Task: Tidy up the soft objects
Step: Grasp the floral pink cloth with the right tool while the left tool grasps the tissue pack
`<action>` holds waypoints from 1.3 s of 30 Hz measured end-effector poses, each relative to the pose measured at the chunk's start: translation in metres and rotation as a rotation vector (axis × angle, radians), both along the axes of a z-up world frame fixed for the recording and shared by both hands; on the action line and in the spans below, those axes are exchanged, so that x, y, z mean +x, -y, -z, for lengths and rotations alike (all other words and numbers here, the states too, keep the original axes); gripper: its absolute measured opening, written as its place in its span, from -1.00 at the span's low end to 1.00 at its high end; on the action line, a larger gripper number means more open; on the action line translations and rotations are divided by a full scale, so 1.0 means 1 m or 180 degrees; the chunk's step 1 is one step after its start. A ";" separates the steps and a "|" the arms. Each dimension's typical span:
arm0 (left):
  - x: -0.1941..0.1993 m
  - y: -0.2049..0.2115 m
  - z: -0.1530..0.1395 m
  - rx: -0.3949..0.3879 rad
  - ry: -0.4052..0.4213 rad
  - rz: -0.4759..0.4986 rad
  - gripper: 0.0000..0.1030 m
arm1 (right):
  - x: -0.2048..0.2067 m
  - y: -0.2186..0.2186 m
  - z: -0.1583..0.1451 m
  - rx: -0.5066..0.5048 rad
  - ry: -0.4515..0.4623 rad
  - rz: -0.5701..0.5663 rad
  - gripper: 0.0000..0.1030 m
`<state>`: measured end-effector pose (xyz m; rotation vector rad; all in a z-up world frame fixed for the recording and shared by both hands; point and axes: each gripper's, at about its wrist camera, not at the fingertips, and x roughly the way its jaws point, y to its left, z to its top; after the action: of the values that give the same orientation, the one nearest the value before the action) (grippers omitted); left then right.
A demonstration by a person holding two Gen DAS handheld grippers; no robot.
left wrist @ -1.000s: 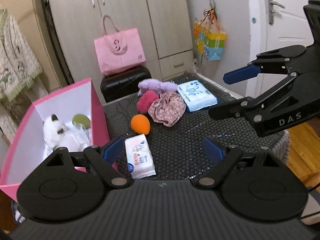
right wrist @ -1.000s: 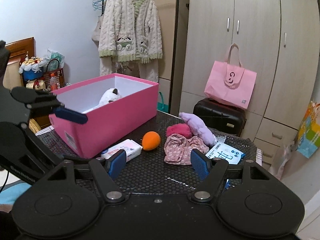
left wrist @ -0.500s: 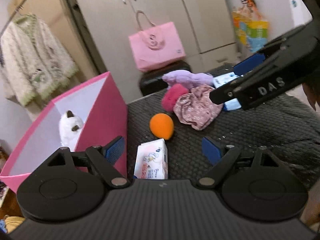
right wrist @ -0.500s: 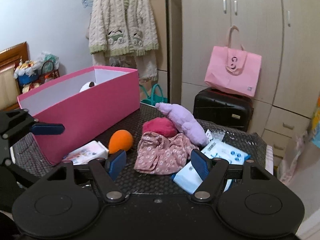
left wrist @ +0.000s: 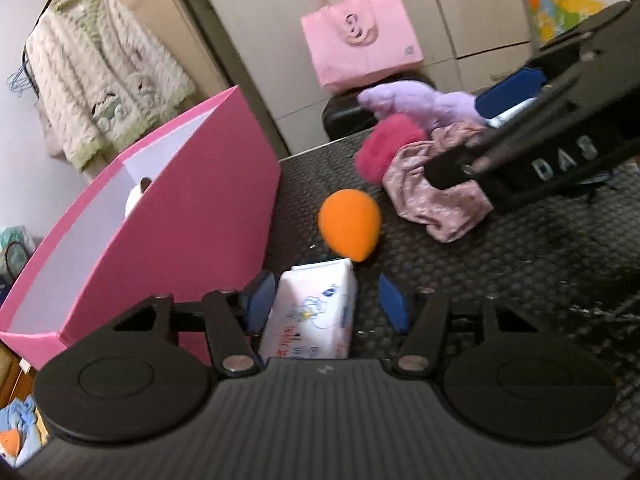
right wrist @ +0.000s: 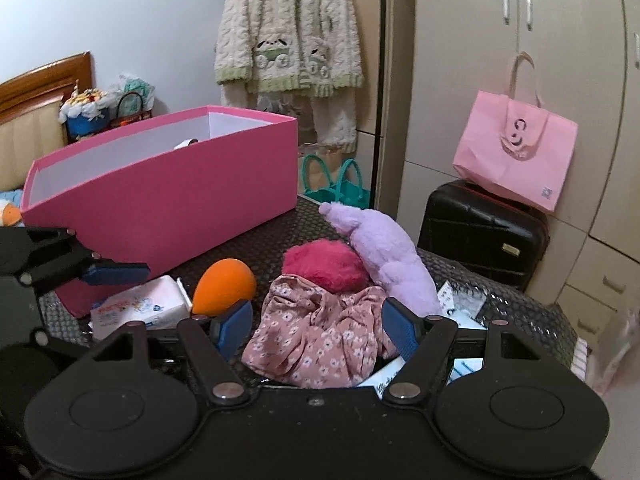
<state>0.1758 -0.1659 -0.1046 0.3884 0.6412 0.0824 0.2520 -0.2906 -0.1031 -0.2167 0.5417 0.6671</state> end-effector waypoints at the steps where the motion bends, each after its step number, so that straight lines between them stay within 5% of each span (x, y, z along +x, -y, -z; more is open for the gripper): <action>1: 0.001 -0.001 -0.002 0.0017 0.0005 -0.0032 0.11 | 0.002 -0.001 0.001 -0.0031 0.0006 -0.0030 0.48; 4: 0.007 -0.001 -0.002 0.0029 -0.0115 -0.0032 0.11 | 0.010 -0.004 0.007 -0.0134 -0.0047 -0.0095 0.51; 9: 0.019 -0.016 -0.010 -0.0392 -0.0364 0.0019 0.11 | 0.020 -0.005 0.016 -0.0234 -0.0227 -0.0109 0.63; 15: 0.015 -0.022 -0.007 -0.0537 -0.0377 0.0058 0.11 | 0.018 -0.003 0.024 -0.0198 -0.0222 -0.0176 0.63; 18: 0.013 -0.026 -0.004 -0.0637 -0.0330 0.0060 0.09 | 0.017 -0.005 0.027 -0.0261 -0.0173 -0.0164 0.42; 23: 0.008 -0.034 -0.004 -0.0800 -0.0306 0.0115 -0.09 | 0.010 -0.005 0.023 -0.0242 -0.0160 -0.0227 -0.53; 31: -0.002 -0.039 -0.004 -0.0996 -0.0302 0.0313 -0.17 | -0.015 0.006 0.017 0.0043 -0.0275 -0.0145 -0.67; 36: -0.004 -0.036 -0.007 -0.0914 -0.0465 0.0469 -0.17 | -0.038 0.010 0.019 0.0092 -0.0355 -0.0237 -0.67; 39: -0.005 -0.036 -0.007 -0.0866 -0.0542 0.0553 -0.13 | -0.048 0.010 0.021 0.0025 -0.0303 -0.0190 -0.48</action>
<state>0.1711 -0.1298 -0.0980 0.1876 0.7729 -0.2039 0.2036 -0.3009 -0.1242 -0.1950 0.6256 0.7402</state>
